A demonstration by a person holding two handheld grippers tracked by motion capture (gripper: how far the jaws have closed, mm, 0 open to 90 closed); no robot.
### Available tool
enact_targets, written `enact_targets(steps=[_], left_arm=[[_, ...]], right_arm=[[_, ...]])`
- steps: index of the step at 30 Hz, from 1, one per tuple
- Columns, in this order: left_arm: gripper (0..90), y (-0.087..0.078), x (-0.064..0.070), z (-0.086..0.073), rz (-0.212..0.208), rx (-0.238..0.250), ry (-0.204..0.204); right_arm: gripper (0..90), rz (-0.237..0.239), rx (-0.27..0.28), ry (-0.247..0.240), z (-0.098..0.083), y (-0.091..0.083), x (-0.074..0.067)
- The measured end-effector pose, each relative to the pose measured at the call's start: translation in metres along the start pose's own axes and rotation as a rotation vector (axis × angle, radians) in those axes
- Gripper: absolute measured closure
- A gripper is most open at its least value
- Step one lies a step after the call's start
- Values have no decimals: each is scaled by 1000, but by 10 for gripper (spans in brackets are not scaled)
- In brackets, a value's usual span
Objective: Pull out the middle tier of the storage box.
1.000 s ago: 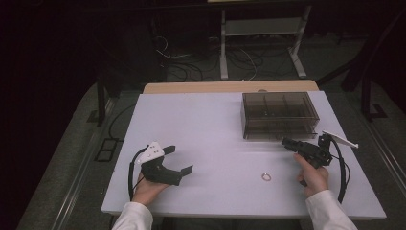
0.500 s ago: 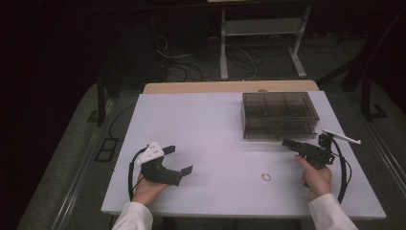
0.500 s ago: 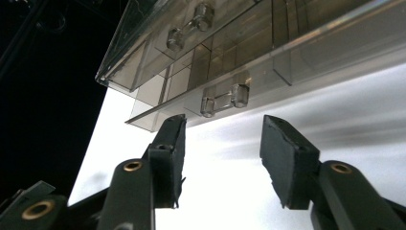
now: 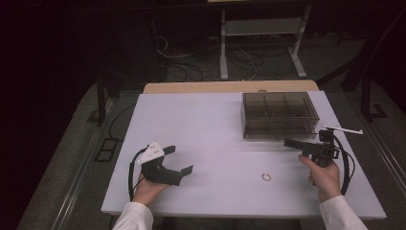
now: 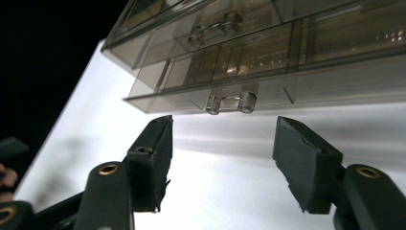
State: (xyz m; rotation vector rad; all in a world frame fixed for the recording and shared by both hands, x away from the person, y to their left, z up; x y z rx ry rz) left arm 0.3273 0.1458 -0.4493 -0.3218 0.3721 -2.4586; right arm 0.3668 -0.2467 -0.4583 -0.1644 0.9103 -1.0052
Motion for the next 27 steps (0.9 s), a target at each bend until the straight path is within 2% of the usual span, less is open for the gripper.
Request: enact_targets(steps=[1, 2, 3, 7, 11, 15, 18, 19, 22, 27], left_arm=[[0, 0, 0, 0, 0, -3, 1], [0, 1, 0, -1, 0, -6, 1], [0, 1, 0, -1, 0, -9, 0], [0, 1, 0, -1, 0, -7, -4], [0, 1, -1, -1, 4, -11, -3], [0, 2, -1, -2, 4, -13, 1], [0, 2, -1, -2, 4, -12, 0], [0, 1, -1, -2, 4, -12, -2], [0, 2, -1, -2, 5, -12, -1], [0, 2, 0, -2, 4, -12, 0]], right_arm=[[359, -12, -20, -51, 1, -1, -2], [359, -12, -20, -51, 1, -1, -2], [349, -12, -40, -96, 1, -1, -4], [335, 0, -73, -134, 1, 0, -6], [314, -14, -114, -220, 0, 1, -8], [308, 6, -138, -249, 3, 1, -11], [296, 4, -160, -276, 7, 1, -13], [292, 1, -177, -302, 9, 1, -15], [285, 2, -190, -317, 11, 1, -17], [261, 5, -215, -377, 17, 1, -21]])
Point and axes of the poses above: each handheld gripper's, and its own axes: y roughly forward along the jaws, z roughly out of its top, x roughly to its right, the point moved 8 cm from there along y, roughly forward along the jaws, and after that the axes turned 3 degrees about x, right-handed, at the moved point
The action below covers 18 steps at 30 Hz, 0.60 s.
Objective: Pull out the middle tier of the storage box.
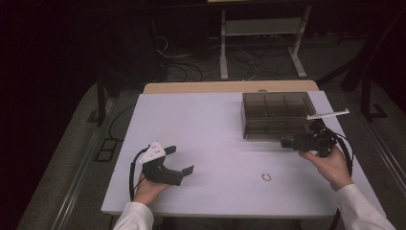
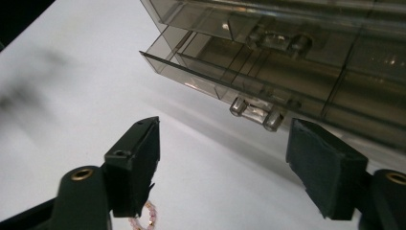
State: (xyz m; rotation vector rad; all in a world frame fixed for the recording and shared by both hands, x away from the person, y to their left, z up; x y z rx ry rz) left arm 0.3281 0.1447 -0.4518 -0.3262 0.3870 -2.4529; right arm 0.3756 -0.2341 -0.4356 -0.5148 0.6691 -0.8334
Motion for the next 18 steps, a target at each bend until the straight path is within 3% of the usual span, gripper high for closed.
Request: enact_targets(steps=[8, 18], left_arm=[[0, 1, 0, 0, -3, -2, 0], [0, 0, 0, 0, -2, -2, 2]], right_arm=[[210, 10, -21, -79, 12, -11, 1], [210, 20, -26, -126, 23, -22, 5]])
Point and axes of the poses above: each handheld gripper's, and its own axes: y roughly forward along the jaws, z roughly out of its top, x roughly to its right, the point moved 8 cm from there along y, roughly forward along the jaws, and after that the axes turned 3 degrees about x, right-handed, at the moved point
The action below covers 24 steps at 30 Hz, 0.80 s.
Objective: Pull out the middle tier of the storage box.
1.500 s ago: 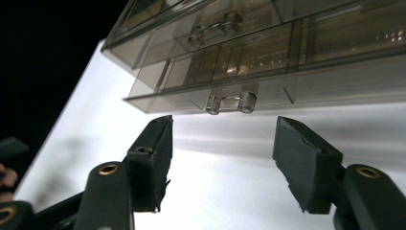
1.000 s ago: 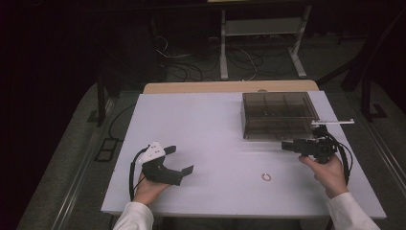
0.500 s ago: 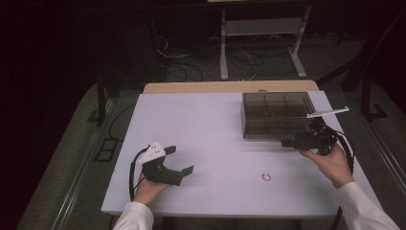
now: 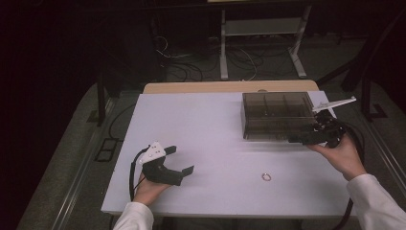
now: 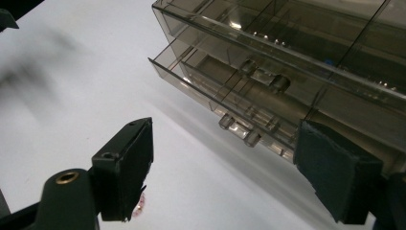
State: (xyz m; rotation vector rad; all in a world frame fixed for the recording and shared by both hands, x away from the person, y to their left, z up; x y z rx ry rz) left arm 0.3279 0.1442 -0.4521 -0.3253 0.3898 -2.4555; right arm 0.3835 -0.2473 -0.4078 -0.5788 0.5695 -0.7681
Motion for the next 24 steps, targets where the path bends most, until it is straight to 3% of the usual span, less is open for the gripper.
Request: enact_targets(steps=[8, 17, 24], left_arm=[[0, 1, 0, 0, 2, 0, -4], [0, 1, 0, 0, 2, -1, -3], [0, 1, 0, 0, 2, -1, -2]], right_arm=[[213, 32, -12, -28, 3, 1, 9], [214, 50, -38, -143, 6, 9, 12], [219, 117, -46, -205, 6, 15, 7]])
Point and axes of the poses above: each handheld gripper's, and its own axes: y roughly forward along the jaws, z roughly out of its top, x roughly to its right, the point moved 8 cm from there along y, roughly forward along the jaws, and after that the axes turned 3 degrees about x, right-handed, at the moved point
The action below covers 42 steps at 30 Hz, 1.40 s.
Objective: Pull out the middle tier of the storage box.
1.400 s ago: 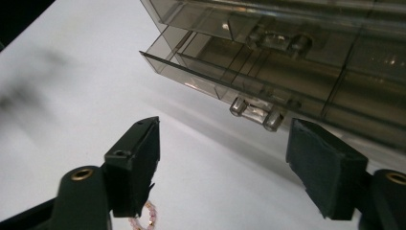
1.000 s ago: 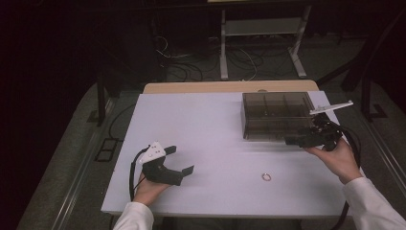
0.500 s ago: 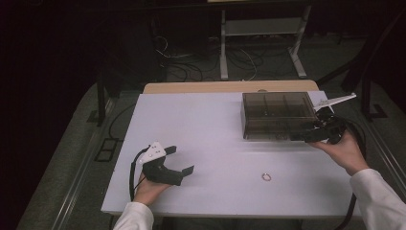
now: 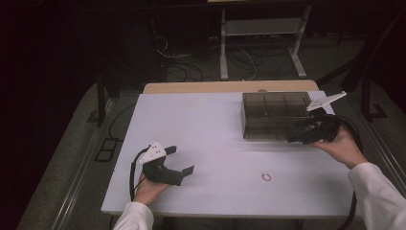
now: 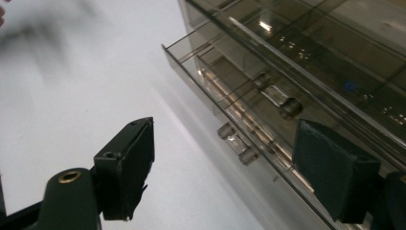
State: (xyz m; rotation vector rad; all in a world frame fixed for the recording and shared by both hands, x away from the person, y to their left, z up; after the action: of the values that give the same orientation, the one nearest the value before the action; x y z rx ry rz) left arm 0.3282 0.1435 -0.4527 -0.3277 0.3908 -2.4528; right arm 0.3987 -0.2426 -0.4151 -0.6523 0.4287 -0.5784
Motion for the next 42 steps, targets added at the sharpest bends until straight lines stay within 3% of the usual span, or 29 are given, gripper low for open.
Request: enact_targets(steps=[4, 9, 10, 23, 42], left_arm=[[0, 0, 0, 0, 0, -1, 1], [0, 0, 0, 0, -1, -2, 0], [0, 0, 0, 0, -1, -2, 0], [0, 1, 0, -1, -3, -5, 2], [0, 1, 0, -1, -4, -9, 4]], right_arm=[[235, 23, -2, -70, 0, 4, -3], [243, 41, 7, -121, 0, 6, -5], [277, 51, -1, -140, 0, 8, -6], [384, 58, -41, -204, -1, 22, -8], [425, 48, -56, -250, 1, 42, -5]])
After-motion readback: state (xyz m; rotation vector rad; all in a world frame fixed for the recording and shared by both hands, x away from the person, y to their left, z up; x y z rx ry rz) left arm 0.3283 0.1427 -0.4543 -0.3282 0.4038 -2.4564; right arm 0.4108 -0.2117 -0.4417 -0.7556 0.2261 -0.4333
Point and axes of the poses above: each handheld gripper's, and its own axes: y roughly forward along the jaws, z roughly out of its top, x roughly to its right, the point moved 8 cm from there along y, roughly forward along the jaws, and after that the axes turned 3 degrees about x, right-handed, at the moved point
